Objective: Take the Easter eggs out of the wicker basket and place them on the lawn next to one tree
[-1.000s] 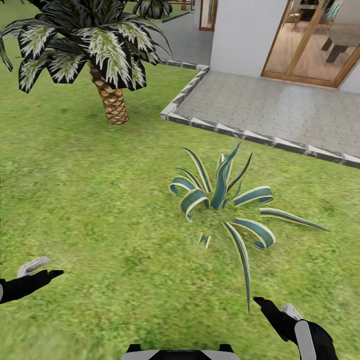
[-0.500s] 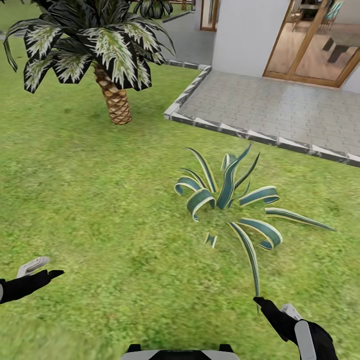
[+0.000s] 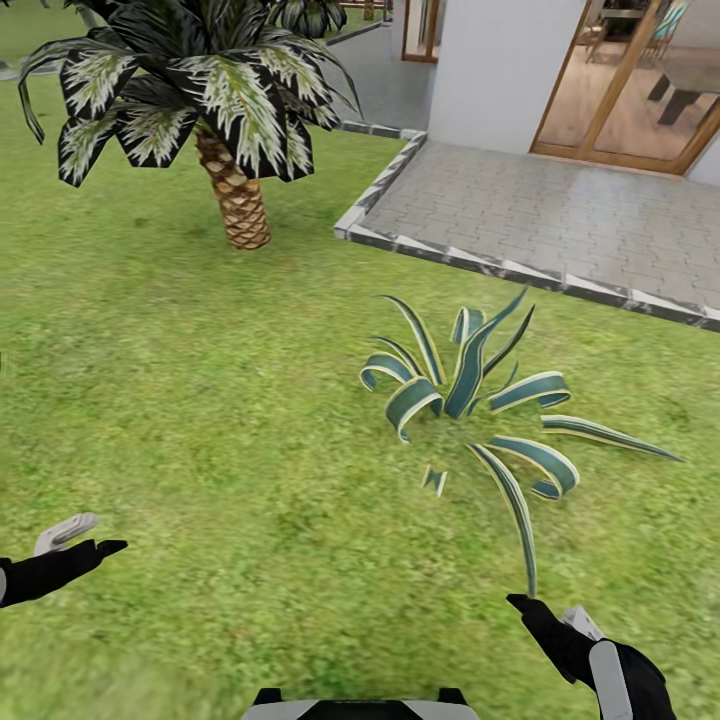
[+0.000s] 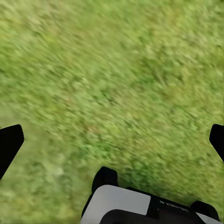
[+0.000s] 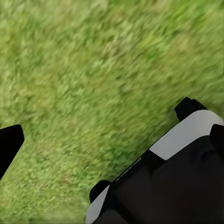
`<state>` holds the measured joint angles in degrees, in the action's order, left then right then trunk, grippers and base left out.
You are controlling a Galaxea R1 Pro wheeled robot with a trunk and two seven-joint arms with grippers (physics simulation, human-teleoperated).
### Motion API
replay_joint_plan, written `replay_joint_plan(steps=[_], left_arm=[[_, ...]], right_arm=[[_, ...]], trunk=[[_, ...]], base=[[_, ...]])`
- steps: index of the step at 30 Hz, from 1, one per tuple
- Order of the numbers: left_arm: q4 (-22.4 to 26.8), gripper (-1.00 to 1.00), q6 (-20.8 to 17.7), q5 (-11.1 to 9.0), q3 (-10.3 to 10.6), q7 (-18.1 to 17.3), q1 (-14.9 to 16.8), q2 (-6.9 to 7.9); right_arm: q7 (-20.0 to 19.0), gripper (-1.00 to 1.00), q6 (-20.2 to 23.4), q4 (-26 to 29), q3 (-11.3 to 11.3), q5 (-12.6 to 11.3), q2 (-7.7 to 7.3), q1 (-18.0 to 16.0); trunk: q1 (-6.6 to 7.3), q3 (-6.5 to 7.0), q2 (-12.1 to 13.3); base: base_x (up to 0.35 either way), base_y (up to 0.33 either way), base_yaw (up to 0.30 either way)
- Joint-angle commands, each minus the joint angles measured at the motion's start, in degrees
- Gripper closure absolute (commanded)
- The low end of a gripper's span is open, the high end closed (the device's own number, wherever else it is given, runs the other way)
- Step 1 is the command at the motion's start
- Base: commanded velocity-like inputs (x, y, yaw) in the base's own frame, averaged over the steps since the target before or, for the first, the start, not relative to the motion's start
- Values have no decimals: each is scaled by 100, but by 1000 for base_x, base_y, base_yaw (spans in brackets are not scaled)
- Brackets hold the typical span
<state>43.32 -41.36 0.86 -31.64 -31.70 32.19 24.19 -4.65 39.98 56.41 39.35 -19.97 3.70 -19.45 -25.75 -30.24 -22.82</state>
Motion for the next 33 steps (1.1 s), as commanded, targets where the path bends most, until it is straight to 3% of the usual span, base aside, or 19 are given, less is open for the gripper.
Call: replay_joint_plan(steps=[1,33], left_arm=[[1,-100,-38,10,-18,-29,6,-2],[2,-100,-38,10,-18,-29,4,-2]], right_arm=[[-36,-100,36,10,29,23,7,-6],[-36,-100,-80,10,16,28,7,-6]], trunk=[[-3,-8,-10],[-3,-8,-10]], base=[[0,164,0],[0,159,0]])
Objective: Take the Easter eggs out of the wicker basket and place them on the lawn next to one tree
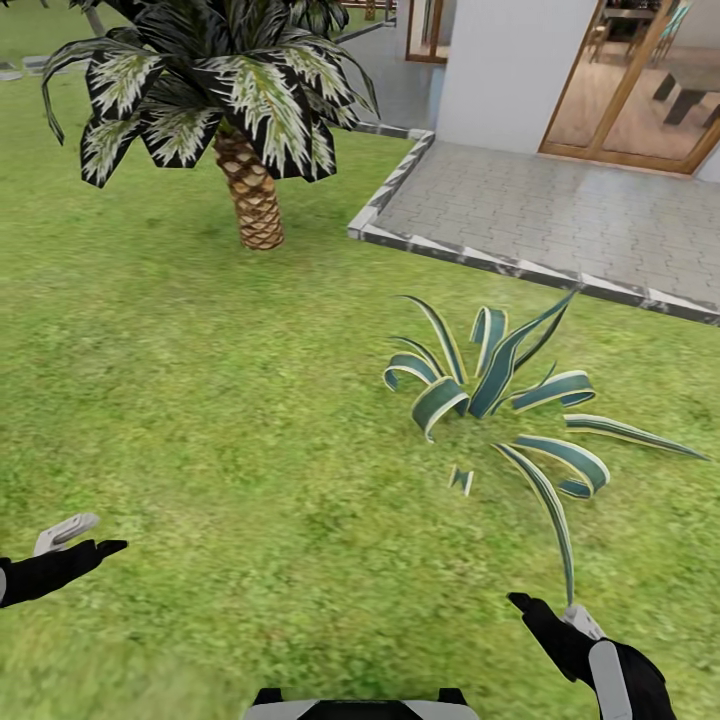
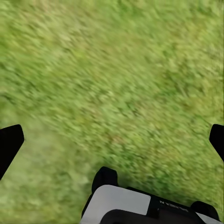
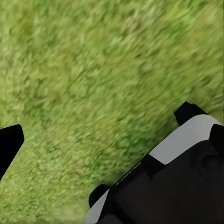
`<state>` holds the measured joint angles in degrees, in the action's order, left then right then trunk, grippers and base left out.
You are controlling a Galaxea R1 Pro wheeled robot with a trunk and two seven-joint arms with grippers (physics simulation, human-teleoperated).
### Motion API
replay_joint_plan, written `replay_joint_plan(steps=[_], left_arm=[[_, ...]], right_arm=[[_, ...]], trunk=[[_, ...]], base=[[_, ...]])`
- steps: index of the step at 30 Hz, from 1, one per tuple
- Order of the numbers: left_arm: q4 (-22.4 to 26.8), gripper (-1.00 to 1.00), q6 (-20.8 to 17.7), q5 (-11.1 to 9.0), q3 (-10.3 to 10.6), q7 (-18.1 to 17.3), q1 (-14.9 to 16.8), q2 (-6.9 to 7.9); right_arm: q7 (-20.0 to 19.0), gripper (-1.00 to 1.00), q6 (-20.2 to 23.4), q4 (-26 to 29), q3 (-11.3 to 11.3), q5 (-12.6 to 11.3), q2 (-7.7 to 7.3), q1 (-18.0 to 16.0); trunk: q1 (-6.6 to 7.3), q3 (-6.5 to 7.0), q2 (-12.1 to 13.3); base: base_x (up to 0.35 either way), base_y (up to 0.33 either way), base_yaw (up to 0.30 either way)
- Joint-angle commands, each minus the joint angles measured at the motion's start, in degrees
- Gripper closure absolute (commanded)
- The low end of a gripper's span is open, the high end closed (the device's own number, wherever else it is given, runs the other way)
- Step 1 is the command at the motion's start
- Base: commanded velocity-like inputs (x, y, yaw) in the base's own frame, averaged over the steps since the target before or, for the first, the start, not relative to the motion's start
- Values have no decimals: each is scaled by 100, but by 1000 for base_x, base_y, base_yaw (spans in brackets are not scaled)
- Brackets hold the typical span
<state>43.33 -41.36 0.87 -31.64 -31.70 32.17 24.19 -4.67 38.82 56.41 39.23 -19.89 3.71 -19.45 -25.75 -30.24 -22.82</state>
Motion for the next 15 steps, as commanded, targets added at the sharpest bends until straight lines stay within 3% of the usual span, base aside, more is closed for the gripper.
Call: replay_joint_plan(steps=[1,15], left_arm=[[3,-100,-39,10,-18,-29,7,-2],[4,-100,-39,10,-18,-29,9,-2]], right_arm=[[-34,-100,22,10,27,20,7,-6],[-34,-100,2,10,24,20,7,-6]], trunk=[[-3,-8,-10],[-3,-8,-10]], base=[[0,158,0],[0,156,0]])
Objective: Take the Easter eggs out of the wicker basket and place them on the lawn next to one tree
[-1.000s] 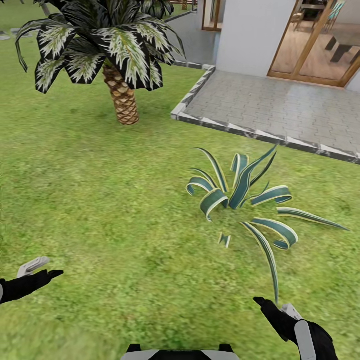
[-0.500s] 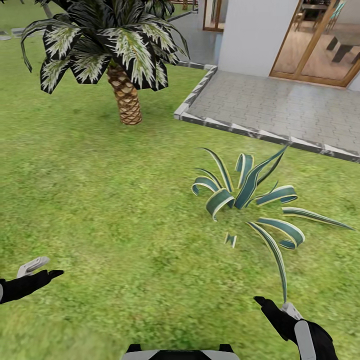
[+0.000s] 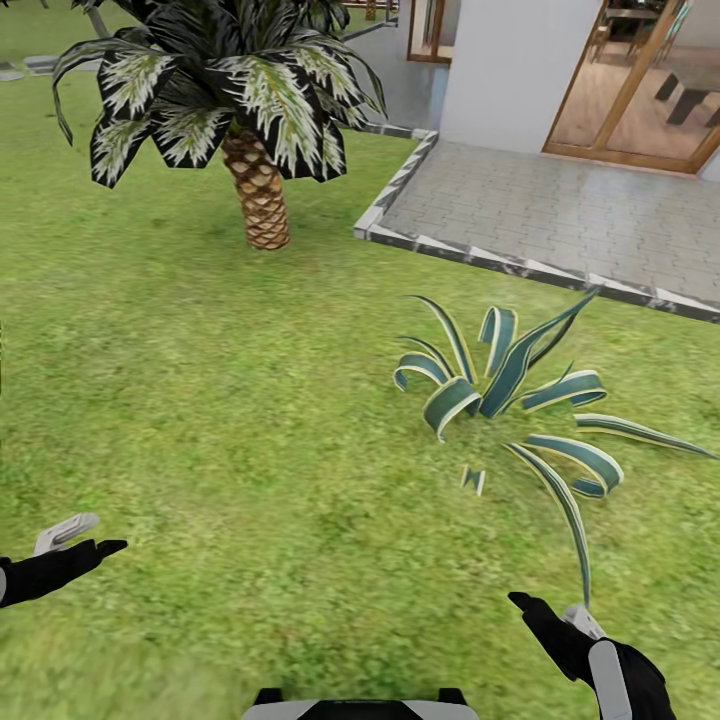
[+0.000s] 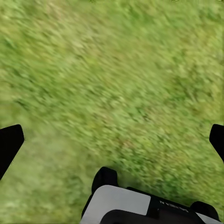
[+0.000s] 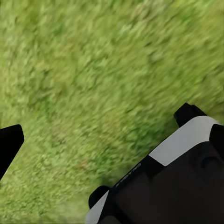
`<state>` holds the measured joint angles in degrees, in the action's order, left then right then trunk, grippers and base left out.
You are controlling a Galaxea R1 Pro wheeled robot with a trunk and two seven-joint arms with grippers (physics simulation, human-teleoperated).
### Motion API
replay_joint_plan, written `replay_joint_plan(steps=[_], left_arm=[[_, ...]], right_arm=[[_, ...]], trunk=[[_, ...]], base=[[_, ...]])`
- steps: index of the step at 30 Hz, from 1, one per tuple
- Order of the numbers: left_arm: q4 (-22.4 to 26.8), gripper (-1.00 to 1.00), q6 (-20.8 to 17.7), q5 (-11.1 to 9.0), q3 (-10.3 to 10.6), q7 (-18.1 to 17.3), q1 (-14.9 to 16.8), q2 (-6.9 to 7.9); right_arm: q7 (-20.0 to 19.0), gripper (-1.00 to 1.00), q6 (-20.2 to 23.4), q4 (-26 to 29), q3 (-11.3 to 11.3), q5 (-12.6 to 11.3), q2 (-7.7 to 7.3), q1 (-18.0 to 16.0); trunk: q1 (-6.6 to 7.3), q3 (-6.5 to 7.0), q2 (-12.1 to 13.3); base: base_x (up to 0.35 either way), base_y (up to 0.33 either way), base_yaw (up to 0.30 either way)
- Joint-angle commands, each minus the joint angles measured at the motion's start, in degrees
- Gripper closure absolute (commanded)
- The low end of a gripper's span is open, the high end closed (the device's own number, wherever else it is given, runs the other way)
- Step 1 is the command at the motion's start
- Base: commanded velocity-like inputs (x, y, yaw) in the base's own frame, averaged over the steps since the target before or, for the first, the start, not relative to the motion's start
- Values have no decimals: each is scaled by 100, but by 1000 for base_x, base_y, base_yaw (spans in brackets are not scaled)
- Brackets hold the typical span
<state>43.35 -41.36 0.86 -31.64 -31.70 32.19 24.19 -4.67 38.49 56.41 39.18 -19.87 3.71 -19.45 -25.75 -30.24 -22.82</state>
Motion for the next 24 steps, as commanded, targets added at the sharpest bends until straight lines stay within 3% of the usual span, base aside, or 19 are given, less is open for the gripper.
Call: replay_joint_plan(steps=[1,24], left_arm=[[0,-100,-39,10,-18,-29,4,-2],[1,-100,-39,10,-18,-29,4,-4]], right_arm=[[-34,-100,36,10,29,19,7,-6],[-34,-100,36,2,28,17,7,-6]], trunk=[[-3,-8,-10],[-3,-8,-10]], base=[[0,152,0],[0,149,0]])
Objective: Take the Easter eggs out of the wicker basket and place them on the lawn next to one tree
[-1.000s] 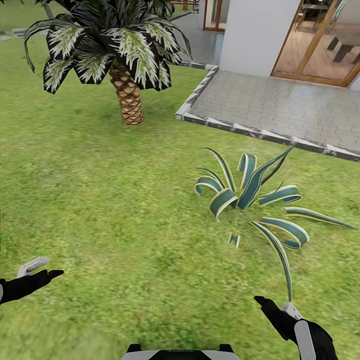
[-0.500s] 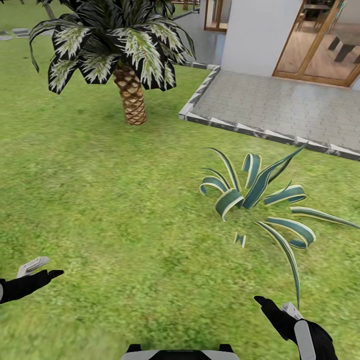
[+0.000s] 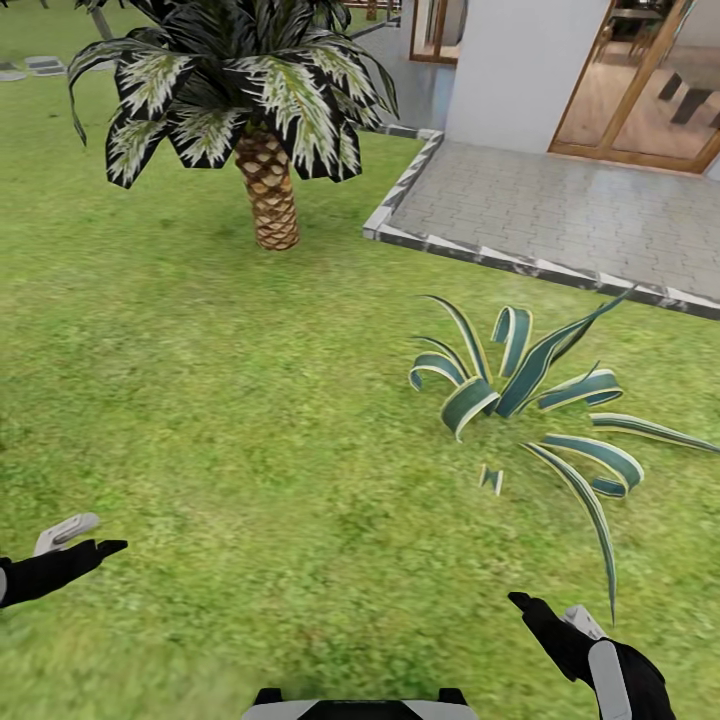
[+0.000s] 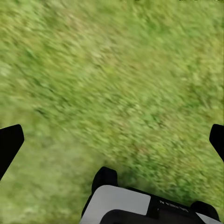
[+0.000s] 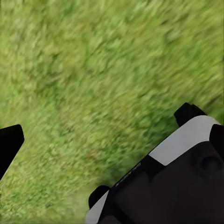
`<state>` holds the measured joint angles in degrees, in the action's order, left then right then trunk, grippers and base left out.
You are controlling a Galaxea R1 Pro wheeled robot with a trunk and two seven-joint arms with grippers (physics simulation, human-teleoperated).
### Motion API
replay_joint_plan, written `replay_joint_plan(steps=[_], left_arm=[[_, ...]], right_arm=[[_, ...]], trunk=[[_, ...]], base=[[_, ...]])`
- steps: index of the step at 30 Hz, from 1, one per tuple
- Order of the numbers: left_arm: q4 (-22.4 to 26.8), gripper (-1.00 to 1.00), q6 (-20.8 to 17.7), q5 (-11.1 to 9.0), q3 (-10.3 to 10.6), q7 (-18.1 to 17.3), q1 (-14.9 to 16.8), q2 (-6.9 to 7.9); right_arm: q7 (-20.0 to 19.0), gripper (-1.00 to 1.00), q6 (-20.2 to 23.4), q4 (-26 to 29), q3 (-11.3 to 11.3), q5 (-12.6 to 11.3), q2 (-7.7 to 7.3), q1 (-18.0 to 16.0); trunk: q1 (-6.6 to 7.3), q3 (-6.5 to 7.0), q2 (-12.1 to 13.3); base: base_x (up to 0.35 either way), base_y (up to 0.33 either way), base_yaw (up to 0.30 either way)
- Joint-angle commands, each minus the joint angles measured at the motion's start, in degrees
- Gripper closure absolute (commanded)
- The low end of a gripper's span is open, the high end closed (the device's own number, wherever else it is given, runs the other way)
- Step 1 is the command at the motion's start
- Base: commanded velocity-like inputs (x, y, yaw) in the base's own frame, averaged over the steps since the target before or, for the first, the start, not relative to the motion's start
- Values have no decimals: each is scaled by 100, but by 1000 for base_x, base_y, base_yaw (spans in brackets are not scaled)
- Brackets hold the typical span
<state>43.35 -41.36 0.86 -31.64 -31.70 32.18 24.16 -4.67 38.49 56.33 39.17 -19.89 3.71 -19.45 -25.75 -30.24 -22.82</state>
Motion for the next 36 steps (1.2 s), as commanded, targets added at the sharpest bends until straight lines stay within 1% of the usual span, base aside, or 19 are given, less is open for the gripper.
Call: replay_joint_plan(steps=[1,13,18,24,28,36], left_arm=[[0,-100,-39,10,-16,-31,5,-2],[1,-100,-38,10,-15,-38,5,-2],[3,-100,-39,10,-18,-45,5,0],[1,-100,-39,10,-18,-46,8,1],[0,-100,-39,10,-18,-46,8,1],[1,-100,-38,10,-18,-39,8,1]], right_arm=[[-34,-100,36,10,29,19,7,-6],[-34,-100,22,-3,26,22,9,-6],[-34,-100,15,-96,33,32,8,-6],[-31,-100,-166,-159,25,30,9,-6],[-31,-100,-219,-217,-58,28,8,-6],[-34,-100,-227,-227,-91,27,7,-6]], trunk=[[-3,-8,-10],[-3,-8,-10],[-3,-8,-10],[-3,-8,-10],[-3,-8,-10],[-3,-8,-10]], base=[[0,135,0],[0,128,0],[0,126,0],[0,126,0],[0,126,0],[0,121,0]])
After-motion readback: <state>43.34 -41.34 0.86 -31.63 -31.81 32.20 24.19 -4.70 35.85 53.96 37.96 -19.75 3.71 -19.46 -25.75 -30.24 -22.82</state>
